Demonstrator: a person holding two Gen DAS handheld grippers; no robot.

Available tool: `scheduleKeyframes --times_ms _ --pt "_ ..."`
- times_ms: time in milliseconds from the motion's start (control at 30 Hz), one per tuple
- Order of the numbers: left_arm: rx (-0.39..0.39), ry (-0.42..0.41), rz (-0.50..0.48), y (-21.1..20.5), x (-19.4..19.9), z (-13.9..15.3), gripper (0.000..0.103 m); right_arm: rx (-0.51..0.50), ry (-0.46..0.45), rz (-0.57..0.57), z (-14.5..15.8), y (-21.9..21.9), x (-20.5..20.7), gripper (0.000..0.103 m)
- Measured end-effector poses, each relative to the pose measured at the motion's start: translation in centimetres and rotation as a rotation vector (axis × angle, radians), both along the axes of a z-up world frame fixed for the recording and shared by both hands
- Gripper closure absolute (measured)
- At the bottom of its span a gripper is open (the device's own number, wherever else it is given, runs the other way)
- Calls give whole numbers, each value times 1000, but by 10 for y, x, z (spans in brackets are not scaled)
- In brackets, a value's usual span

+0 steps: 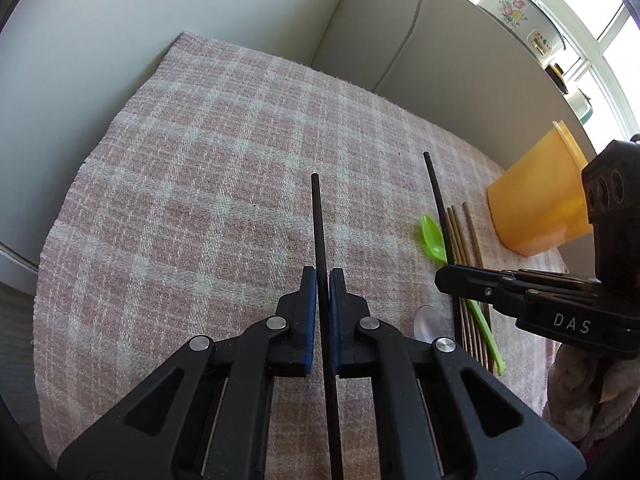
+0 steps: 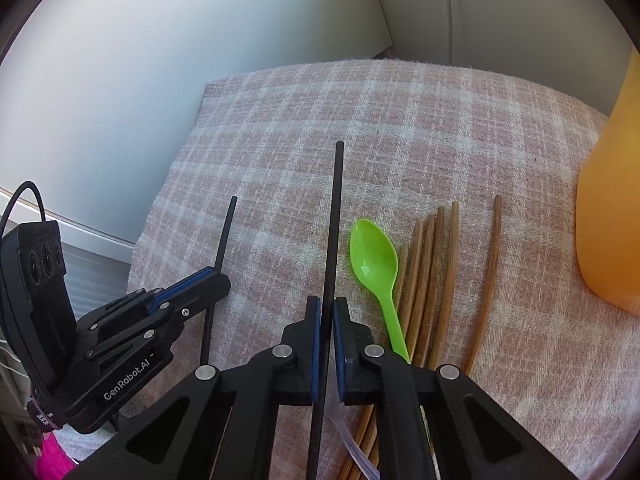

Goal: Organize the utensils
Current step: 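Close the right gripper on the black chopstick and lift it, then carry the black chopstick with the right gripper over the yellow container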

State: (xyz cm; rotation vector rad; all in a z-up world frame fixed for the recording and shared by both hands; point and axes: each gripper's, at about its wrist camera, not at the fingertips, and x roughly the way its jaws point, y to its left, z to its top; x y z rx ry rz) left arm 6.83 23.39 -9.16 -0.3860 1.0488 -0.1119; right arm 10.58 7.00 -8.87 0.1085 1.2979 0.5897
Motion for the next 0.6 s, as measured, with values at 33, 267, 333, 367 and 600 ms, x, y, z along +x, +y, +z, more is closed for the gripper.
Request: scheduleKeyframes --times_ms 33,267,333,367,600 --pt "-11 -11 3 8 -7 7 99 12 -10 2 5 -3 -3 100" --pt "-56 -94 15 20 -34 41 100 64 -110 10 39 -23 -29 100" --pt "-41 -120 8 15 -38 46 100 77 -138 5 47 -32 -36 100" --pt "-20 -122 -2 14 -40 48 100 84 -145 1 50 -37 -39 100" --pt "134 97 -111 -22 -16 7 89 97 -162 -28 59 -54 -46 99"
